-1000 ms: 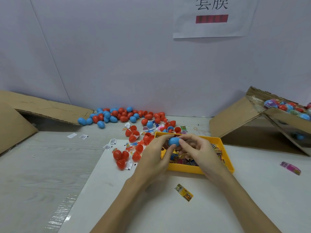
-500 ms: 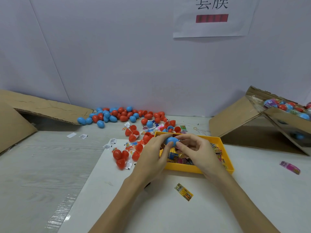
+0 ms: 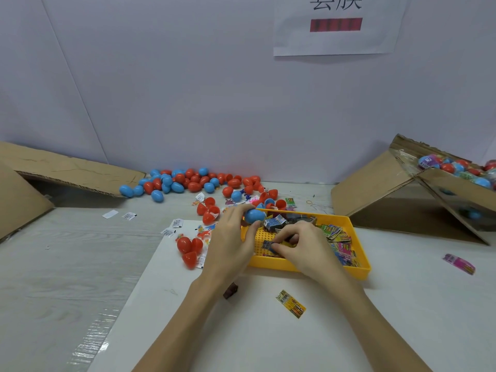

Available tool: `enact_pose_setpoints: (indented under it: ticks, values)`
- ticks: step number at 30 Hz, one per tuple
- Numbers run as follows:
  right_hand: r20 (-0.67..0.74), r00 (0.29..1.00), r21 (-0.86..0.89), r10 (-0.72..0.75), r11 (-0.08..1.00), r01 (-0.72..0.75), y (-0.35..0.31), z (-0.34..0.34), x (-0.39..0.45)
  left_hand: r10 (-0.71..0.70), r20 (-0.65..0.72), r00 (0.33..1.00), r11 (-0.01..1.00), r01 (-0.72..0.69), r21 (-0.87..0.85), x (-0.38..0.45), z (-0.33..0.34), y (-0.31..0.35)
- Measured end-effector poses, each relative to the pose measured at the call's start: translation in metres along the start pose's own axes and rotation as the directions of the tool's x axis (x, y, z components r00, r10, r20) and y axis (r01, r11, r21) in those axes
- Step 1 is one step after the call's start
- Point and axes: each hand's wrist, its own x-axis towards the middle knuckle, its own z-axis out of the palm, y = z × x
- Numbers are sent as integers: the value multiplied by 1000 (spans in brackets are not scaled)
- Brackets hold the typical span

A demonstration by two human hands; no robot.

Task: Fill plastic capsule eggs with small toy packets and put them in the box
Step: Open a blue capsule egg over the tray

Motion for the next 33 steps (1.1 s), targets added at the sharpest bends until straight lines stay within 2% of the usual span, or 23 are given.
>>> enact_pose_setpoints:
  ticks: [3, 9, 15, 20, 24, 30, 33]
  values:
    - [-80, 996, 217, 46, 976, -27, 4, -2, -1, -14, 7, 1000, 1000, 14, -7, 0, 1, 0]
    - [-179, 972, 411, 153, 909, -67, 11, -6, 0, 14, -1, 1000, 998, -14, -55, -1, 2, 4]
    - [-172, 968, 516, 182, 854, -69, 9, -7, -1, 78, 80, 994, 996, -74, -52, -4, 5, 8]
    - [-154, 979, 514, 135, 857, -37, 6, -6, -5, 64, 57, 996, 998, -62, -25, -4, 6, 6]
    - [-122, 989, 501, 88, 865, -15, 3, -5, -6, -12, 77, 997, 985, 26, -172, -3, 5, 8]
    - [-35, 997, 629, 73, 777, -35, 4, -12, -5, -74, 92, 993, 915, 104, -391, -1, 4, 12]
    - [-12, 997, 692, 73, 721, -45, 4, -13, -4, -106, 74, 992, 892, 127, -434, 0, 4, 13]
